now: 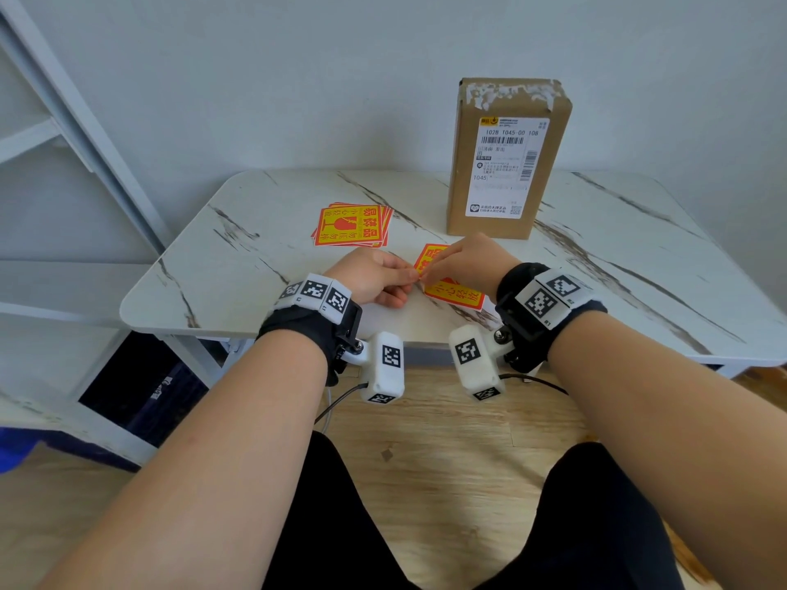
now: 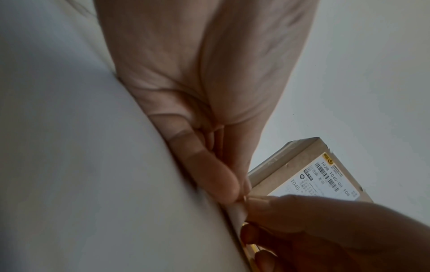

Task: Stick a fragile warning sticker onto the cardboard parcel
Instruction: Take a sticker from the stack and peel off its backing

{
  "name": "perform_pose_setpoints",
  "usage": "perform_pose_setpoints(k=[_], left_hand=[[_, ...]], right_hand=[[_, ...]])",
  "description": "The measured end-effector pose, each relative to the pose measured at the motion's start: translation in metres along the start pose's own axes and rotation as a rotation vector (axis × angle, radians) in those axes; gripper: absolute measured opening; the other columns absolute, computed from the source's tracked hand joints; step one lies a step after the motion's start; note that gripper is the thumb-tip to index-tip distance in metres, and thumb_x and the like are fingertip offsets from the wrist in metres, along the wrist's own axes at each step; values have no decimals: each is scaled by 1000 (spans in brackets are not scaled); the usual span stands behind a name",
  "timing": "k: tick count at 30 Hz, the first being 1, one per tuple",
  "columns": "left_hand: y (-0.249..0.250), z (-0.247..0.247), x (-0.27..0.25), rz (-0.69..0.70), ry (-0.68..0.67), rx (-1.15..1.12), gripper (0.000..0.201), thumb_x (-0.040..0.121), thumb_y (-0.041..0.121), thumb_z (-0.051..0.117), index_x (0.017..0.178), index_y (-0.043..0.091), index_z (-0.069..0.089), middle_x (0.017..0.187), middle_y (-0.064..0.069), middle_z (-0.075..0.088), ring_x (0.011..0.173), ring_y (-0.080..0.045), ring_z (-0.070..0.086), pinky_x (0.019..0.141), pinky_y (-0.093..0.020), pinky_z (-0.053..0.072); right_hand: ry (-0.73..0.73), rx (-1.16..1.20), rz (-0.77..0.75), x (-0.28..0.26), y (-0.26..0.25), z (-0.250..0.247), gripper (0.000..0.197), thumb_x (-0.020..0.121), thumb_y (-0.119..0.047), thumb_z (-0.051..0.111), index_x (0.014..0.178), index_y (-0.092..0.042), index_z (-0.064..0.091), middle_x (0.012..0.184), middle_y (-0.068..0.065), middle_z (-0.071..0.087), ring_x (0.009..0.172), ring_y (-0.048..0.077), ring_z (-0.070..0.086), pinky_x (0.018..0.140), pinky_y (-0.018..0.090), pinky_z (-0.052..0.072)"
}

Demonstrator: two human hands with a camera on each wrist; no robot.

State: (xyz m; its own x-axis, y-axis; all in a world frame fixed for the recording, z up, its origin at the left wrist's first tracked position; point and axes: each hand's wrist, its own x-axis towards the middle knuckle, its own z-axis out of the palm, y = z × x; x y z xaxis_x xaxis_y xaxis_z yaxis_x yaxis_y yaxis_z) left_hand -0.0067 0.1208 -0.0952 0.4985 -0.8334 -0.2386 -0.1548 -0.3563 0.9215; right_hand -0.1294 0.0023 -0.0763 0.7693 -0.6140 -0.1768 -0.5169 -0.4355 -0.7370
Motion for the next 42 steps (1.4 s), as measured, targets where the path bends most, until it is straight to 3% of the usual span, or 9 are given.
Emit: perform_pose_setpoints(k=[4,13,18,22,27,33,38,42], left_hand=[[0,0,1,-8,-8,-17,10,90,12,65,80,11,67,69,-4,61,43,-2,60,49,-14,54],[1,2,0,-24,15,-51,11,93,8,60,83,9,64,70,-8,60,41,-4,62,47,-17,56],[2,4,-1,-18,38,-25,12,92,8,60,81,9,65,69,-8,60,41,-5,62,47,-17,55],[2,2,0,-21,29,-29,13,93,9,58,81,9,64,70,-8,60,41,-5,62,47,-17,55],[1,3,0,4,31,14,11,94,12,59,98,4,65,72,-6,60,42,-2,61,48,-14,55],[-1,3,0,21,26,31,8,93,13,61,89,8,66,71,-5,61,43,-2,61,48,-14,54],[-1,4,0,21,35,33,8,93,12,61,90,7,66,70,-5,60,41,-1,60,47,-13,53],[0,5,-1,22,47,31,14,93,12,60,101,2,67,70,-4,59,41,-1,59,46,-13,53]], right_hand=[[-16,-20,-10,-2,1,0,22,81,-27,73,99,-16,78,99,3,69,90,13,55,63,17,40],[-23,-35,-38,-1,2,-1,19,79,-28,75,95,-18,80,100,5,73,78,7,53,63,17,40],[-33,-37,-42,-1,3,-1,19,80,-28,75,95,-18,80,100,4,72,84,10,55,64,17,40],[-39,-26,-45,-1,3,-2,19,79,-29,75,94,-18,80,97,2,72,81,7,54,64,17,40],[-45,-42,-44,-2,1,-2,17,79,-30,75,92,-20,79,92,1,70,82,9,54,63,17,40],[-12,-24,-16,0,0,0,19,76,-29,76,90,-18,80,103,6,73,101,18,60,84,30,49],[-8,-18,-21,-1,0,0,20,79,-30,73,93,-18,80,105,6,72,96,17,59,71,24,46],[-46,-45,-39,-4,2,-1,16,79,-30,75,92,-21,78,100,2,71,94,14,58,67,19,42]])
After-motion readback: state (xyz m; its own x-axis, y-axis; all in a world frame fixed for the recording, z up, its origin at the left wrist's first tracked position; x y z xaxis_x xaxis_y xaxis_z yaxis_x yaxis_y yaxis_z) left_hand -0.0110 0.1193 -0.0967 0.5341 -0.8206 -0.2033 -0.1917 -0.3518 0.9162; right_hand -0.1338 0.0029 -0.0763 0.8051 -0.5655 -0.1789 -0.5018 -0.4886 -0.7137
